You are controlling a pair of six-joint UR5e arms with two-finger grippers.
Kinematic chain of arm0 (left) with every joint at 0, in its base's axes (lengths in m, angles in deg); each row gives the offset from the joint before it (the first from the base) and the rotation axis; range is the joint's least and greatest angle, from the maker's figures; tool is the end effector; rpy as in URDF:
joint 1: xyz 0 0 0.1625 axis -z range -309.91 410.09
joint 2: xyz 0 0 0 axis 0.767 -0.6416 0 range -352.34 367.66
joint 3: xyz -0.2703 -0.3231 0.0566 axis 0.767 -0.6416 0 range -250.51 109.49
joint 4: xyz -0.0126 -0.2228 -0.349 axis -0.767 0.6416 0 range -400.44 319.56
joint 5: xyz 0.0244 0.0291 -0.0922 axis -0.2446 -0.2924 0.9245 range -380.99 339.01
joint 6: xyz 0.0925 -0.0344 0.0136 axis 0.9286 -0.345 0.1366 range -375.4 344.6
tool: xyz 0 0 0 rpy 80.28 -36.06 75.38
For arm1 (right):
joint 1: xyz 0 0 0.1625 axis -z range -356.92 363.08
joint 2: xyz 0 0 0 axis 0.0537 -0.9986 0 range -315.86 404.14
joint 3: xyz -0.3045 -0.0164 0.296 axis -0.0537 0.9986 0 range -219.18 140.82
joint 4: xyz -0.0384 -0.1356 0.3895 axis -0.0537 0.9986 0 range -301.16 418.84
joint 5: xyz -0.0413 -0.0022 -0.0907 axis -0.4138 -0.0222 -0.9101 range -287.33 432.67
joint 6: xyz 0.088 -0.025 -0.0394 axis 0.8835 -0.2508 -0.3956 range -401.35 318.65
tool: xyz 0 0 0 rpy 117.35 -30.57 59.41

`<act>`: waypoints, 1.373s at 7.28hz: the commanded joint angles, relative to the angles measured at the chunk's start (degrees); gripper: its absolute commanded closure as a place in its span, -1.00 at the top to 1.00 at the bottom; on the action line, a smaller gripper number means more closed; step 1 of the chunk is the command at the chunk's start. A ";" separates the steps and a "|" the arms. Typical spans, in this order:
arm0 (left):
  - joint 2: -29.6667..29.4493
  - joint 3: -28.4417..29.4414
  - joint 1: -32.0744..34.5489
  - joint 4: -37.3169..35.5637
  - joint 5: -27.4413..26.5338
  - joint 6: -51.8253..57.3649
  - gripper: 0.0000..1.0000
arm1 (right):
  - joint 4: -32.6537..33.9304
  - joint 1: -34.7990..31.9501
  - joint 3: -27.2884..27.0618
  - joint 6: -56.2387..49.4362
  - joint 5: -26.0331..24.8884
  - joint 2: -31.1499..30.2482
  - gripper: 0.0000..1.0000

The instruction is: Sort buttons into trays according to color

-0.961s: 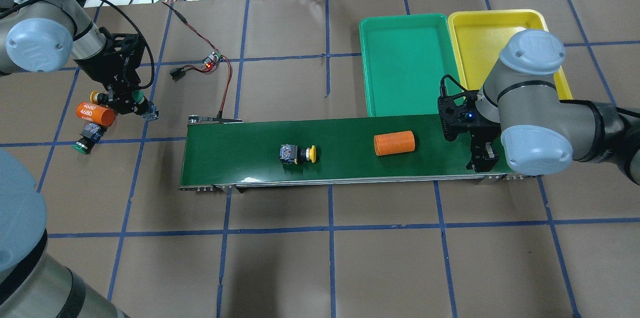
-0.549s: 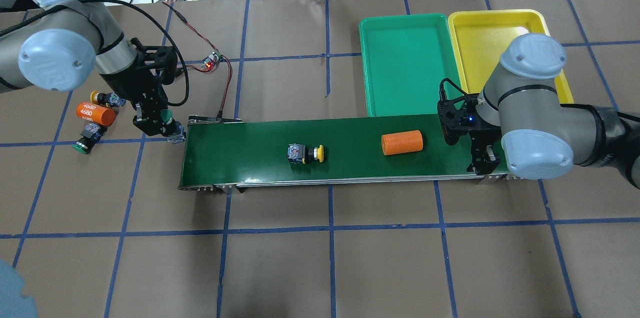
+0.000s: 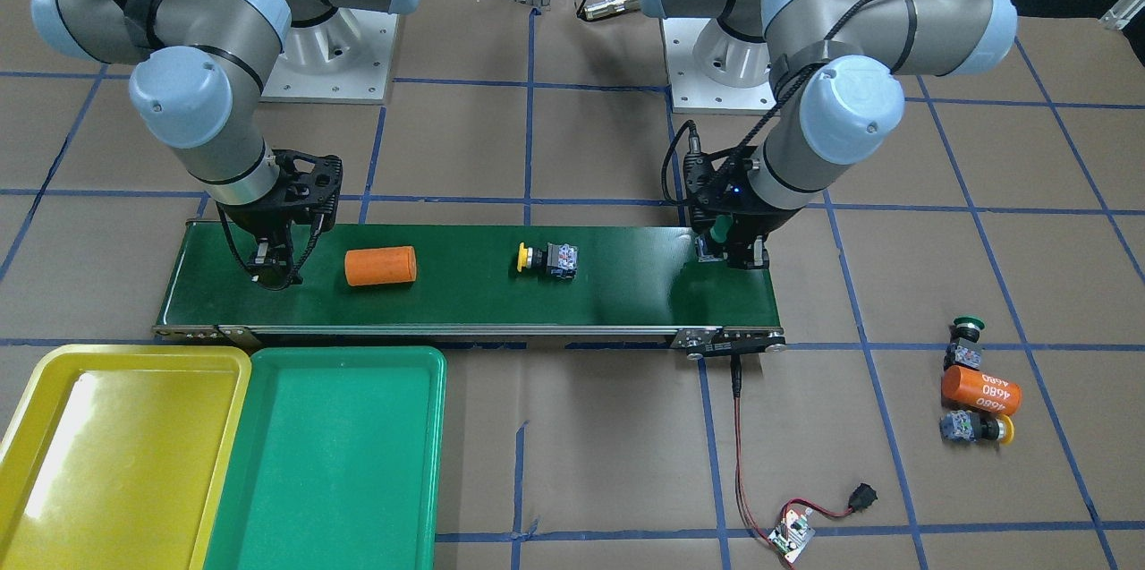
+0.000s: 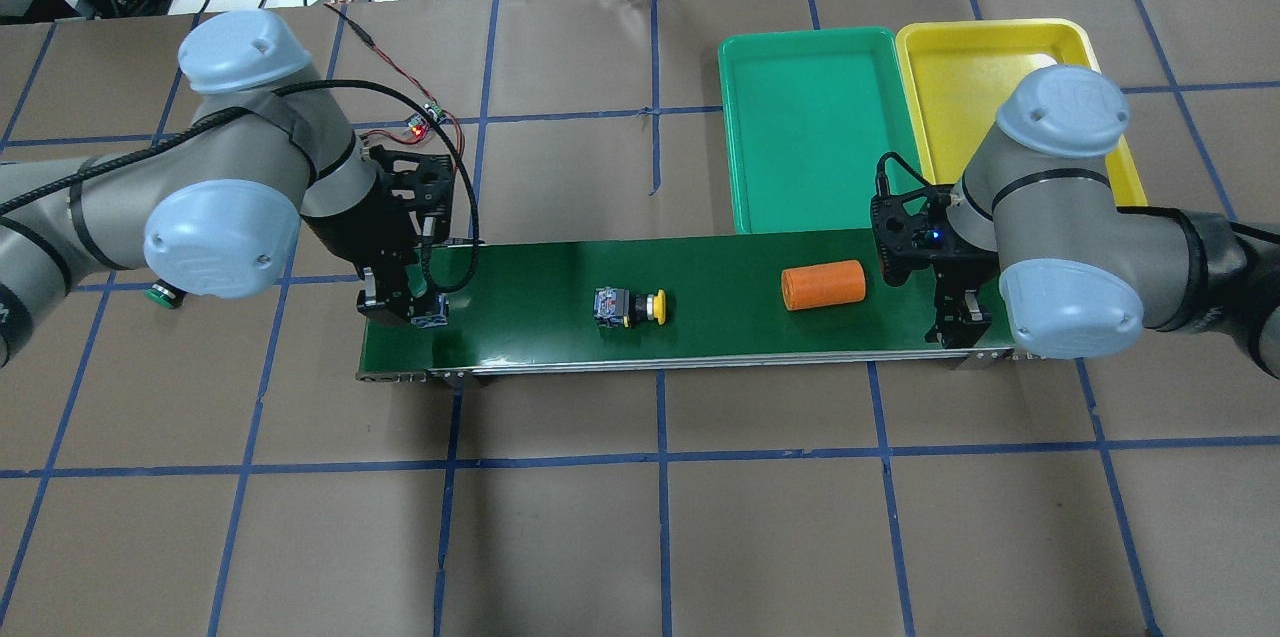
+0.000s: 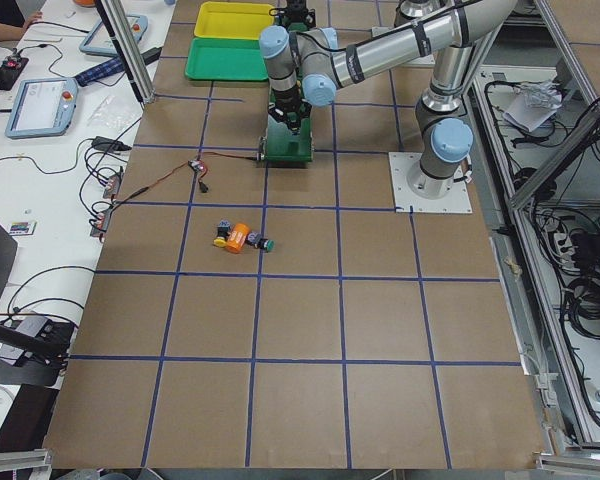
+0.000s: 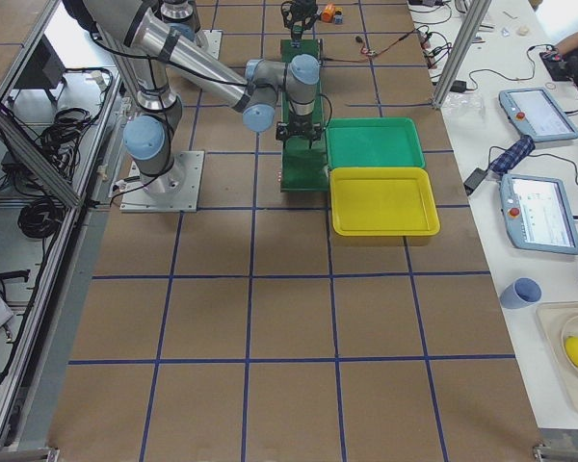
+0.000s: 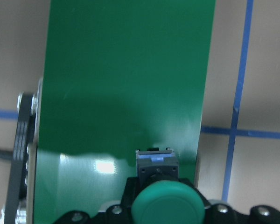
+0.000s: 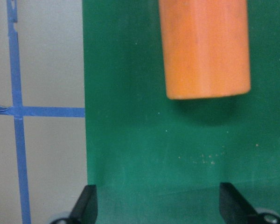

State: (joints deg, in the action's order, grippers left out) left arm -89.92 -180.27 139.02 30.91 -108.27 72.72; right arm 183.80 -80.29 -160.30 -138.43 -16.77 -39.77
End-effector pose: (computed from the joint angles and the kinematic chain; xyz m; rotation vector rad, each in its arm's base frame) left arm -0.1289 -0.4904 0.2902 -2.0616 -2.1783 -0.1121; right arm 0.0811 -0.4655 0.2445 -2.2036 2.1869 0.0258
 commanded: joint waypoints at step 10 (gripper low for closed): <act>-1.57 -0.28 1.68 -4.55 0.00 -2.34 0.84 | 0.19 -3.64 1.85 3.22 -0.12 0.94 0.70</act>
State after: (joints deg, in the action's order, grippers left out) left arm -91.70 -181.14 140.80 25.97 -108.27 71.20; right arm 183.87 -83.76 -158.72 -135.40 -16.88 -38.88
